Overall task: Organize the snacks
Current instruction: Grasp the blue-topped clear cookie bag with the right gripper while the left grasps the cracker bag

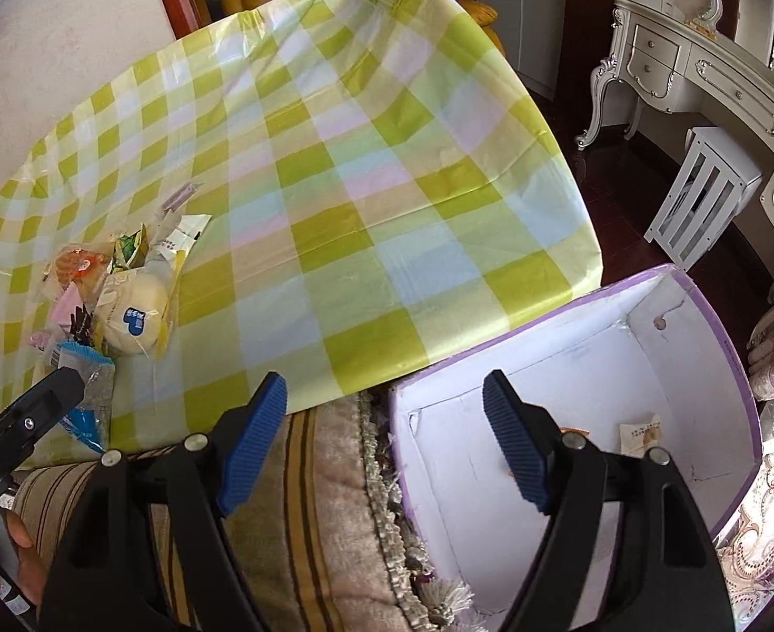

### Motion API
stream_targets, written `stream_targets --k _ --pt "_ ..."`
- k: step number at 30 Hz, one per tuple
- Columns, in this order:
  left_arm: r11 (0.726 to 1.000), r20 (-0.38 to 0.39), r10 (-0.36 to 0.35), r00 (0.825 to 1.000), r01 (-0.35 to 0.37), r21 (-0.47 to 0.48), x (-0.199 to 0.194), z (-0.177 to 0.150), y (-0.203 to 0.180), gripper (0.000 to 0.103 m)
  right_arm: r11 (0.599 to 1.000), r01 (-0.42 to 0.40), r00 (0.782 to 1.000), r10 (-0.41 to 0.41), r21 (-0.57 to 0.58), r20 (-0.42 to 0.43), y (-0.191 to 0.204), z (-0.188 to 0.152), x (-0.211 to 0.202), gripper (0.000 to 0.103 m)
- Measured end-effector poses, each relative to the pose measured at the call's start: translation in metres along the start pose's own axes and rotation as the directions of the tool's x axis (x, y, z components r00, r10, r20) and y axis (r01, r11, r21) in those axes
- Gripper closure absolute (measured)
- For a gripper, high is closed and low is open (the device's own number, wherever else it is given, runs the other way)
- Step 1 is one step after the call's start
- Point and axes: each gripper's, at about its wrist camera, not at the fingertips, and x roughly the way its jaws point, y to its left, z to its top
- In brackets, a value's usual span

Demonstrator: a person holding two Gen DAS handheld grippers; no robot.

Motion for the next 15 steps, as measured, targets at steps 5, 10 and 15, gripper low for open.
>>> stream_targets --k 5,10,15 --pt "0.994 0.016 0.069 0.998 -0.067 -0.082 -0.021 -0.004 0.043 0.039 0.997 -0.053 0.998 0.052 -0.056 -0.020 0.035 0.000 0.003 0.026" --pt "0.979 0.024 0.157 0.987 -0.152 -0.135 -0.041 -0.007 0.084 0.039 0.990 -0.102 0.994 0.097 -0.096 -0.052 0.067 -0.004 0.007 0.026" --pt "0.955 -0.003 0.251 0.968 -0.248 -0.164 -0.054 -0.010 0.125 0.038 0.981 -0.141 0.987 0.129 -0.132 -0.093 0.098 -0.010 0.012 0.025"
